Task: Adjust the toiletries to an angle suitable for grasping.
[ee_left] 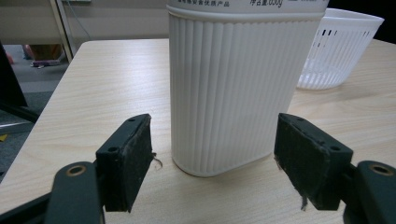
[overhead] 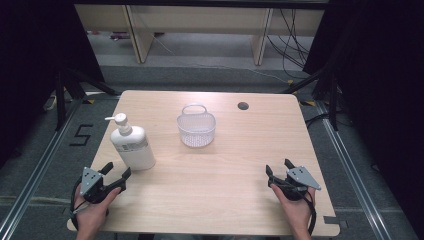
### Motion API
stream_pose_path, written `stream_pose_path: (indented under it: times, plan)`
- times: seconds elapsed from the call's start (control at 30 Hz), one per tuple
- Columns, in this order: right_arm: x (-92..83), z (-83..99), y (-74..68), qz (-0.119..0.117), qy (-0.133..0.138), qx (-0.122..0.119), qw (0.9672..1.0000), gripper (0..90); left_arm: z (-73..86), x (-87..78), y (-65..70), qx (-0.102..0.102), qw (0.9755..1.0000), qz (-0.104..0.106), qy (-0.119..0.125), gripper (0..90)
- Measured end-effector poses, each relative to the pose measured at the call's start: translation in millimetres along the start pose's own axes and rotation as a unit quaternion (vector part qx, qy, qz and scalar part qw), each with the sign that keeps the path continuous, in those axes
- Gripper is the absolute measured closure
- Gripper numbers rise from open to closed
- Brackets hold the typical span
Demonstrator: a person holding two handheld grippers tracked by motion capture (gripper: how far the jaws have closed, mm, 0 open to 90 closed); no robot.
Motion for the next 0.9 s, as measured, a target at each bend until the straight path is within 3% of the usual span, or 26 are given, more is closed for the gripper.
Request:
stream_pose_path:
  times: [0.13, 0.2, 0.27, 0.3, 0.37, 0.47, 0.7, 0.83, 0.9]
  plan:
    - [0.0, -0.3, -0.3, -0.004, 0.002, -0.001, 1.0, 25.7, 0.3, -0.4, 0.3, 0.005, 1.0, -0.003, -0.004, 27.3]
    - [-1.7, 0.0, -1.0, 0.013, 0.002, 0.008, 0.9999, 25.2, -0.1, 0.0, 0.4, 0.005, 1.0, -0.001, 0.001, 27.3]
    - [-0.5, -0.3, -1.0, 0.01, 0.001, 0.005, 0.9999, 25.2, -0.1, -1.0, 0.1, 0.005, 1.0, 0.0, 0.0, 27.3]
    - [0.7, -0.6, 1.2, 0.008, 0.002, -0.013, 0.9999, 25.2, -0.1, -1.7, 0.1, 0.003, 1.0, -0.001, -0.002, 27.2]
    - [1.0, -1.0, -0.1, 0.009, 0.004, -0.001, 1.0, 25.6, -0.6, -2.0, -0.6, 0.0, 1.0, -0.001, 0.002, 27.3]
    - [0.4, -0.9, 1.1, 0.014, 0.003, -0.005, 0.9999, 26.8, -0.9, -2.8, -1.4, -0.005, 1.0, 0.0, 0.004, 28.7]
    - [0.9, -1.1, -0.7, 0.014, 0.012, 0.008, 0.9998, 30.7, -1.7, -3.1, -0.5, -0.005, 0.9999, 0.003, 0.015, 39.3]
    - [0.3, -1.3, 0.6, 0.015, 0.01, 0.004, 0.9998, 32.0, -1.6, -5.8, -0.4, -0.002, 0.9999, 0.005, 0.01, 49.9]
    - [1.2, -2.1, 2.4, 0.013, 0.014, -0.008, 0.9998, 32.3, -3.8, -6.1, -0.5, -0.003, 0.9998, 0.007, 0.019, 52.2]
Point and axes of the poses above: each handheld gripper's, and its own axes: x roughly forward along the jaws, z roughly out of its underside, y roughly to its right, the point moved 8 cm from there along x, roughly forward along the jaws, and after that the axes turned 10 degrees about y, right-handed, at the moved point
